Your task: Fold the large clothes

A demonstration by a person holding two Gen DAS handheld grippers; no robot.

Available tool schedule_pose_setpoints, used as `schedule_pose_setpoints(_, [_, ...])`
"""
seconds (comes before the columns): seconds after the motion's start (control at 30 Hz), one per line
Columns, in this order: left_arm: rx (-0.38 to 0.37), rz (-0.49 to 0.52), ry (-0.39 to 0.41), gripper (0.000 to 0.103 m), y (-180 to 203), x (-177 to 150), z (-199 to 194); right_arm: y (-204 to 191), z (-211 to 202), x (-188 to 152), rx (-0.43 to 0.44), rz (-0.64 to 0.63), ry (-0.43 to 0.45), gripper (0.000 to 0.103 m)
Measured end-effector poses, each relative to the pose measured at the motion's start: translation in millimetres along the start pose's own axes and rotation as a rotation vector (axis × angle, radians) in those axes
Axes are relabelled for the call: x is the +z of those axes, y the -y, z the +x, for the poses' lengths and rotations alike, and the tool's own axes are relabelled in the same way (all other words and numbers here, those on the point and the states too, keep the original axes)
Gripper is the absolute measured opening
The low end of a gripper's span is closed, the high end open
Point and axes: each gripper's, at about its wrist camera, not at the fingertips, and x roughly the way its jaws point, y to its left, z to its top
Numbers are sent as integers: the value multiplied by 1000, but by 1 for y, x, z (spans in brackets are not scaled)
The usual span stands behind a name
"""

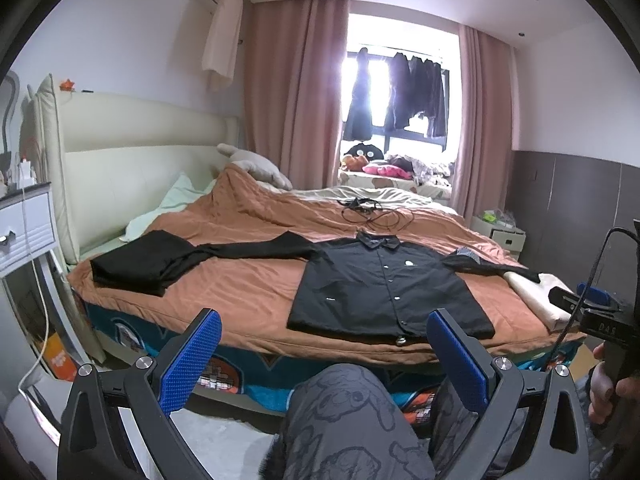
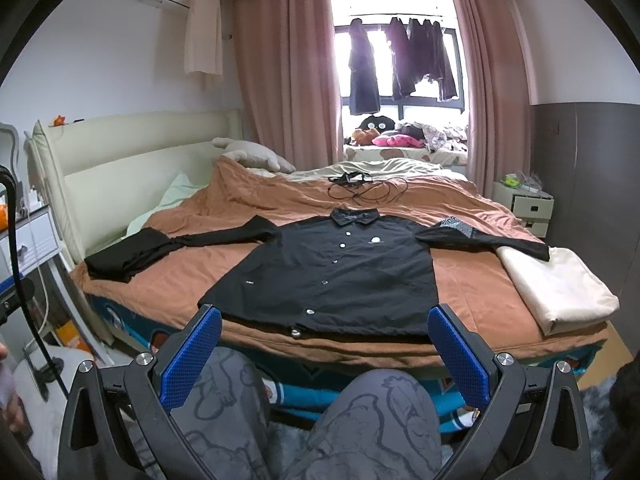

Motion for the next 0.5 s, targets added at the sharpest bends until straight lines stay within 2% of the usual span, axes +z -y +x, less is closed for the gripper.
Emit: schedule_pose_setpoints(0.5, [1, -1, 13, 103, 0, 1, -8, -4, 1, 2, 1, -7, -2, 103])
